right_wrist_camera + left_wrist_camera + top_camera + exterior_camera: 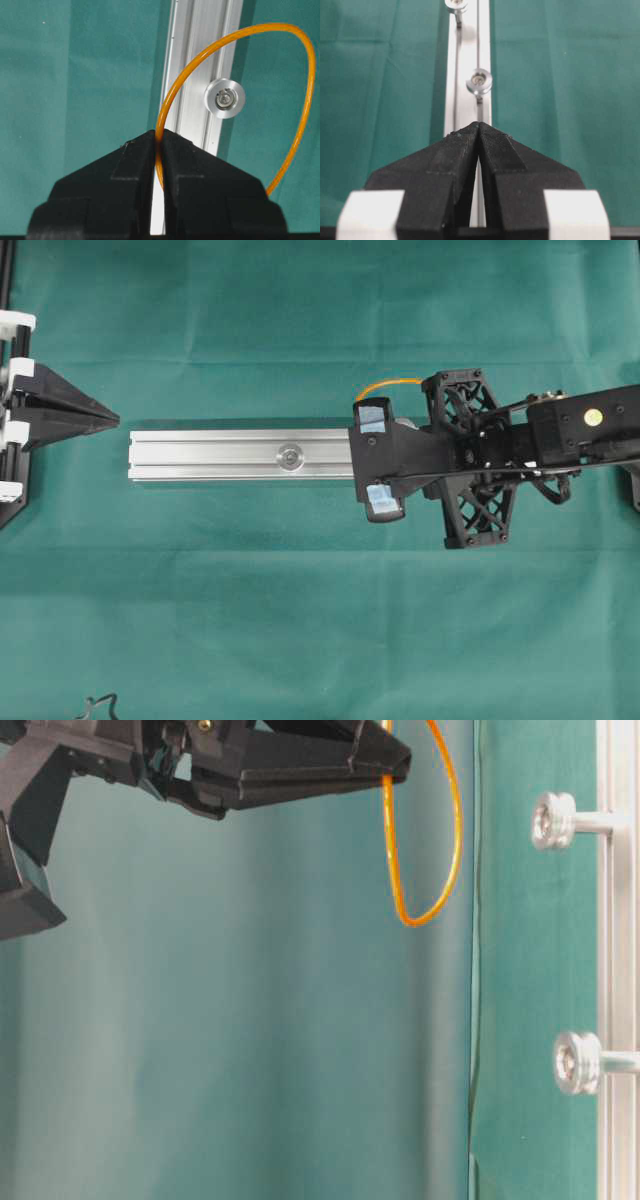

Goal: Hook the rubber onto the shaft.
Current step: 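Lift the band with the right gripper and pull it leftward along the rail, then carry the band over the right bolt head toward the left bolt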

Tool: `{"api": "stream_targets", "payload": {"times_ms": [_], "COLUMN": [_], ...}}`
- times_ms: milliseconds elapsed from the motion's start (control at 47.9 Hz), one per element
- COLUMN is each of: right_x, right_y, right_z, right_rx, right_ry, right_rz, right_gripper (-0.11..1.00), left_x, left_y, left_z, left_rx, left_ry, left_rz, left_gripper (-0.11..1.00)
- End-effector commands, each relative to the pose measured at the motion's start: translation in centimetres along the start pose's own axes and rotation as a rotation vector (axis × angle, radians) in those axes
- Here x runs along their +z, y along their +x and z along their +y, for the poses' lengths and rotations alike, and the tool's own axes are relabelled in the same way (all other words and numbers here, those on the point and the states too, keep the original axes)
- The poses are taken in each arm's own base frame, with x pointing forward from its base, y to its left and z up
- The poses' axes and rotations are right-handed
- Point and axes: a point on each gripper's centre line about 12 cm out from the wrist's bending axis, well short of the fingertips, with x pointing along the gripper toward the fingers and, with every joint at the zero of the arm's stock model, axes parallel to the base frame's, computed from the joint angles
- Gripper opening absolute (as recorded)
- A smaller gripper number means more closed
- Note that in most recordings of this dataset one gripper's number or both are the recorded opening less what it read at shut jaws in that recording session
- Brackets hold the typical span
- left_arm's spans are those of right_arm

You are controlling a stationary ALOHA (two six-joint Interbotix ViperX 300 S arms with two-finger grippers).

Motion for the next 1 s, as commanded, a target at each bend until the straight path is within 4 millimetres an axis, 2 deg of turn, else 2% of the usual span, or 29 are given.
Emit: {"api": "stream_targets", "payload": {"times_ms": [0,376,982], "right_x": [0.7,0.4,-0.6], "right_y": [-1.1,-0.6,2.9], "right_z": [-0.1,-0.1,0.4], "right_rx": [0.003,0.002,0.019], "right_ry": [0.004,0.007,0.002], "right_rz": [-0.041,-0.032,-0.037], "right_gripper": [0.07,0.07,0.07], "left_x": [1.2,1.3,1.2], "left_y": [-0.3,-0.2,-0.2], "left_z": [0.1,0.1,0.1], "left_rx": [0.005,0.005,0.005], "left_ry": [0.003,0.003,0.003], "left_rz": [-0.032,-0.032,-0.031], "left_gripper": [0.00,0.00,0.00]}}
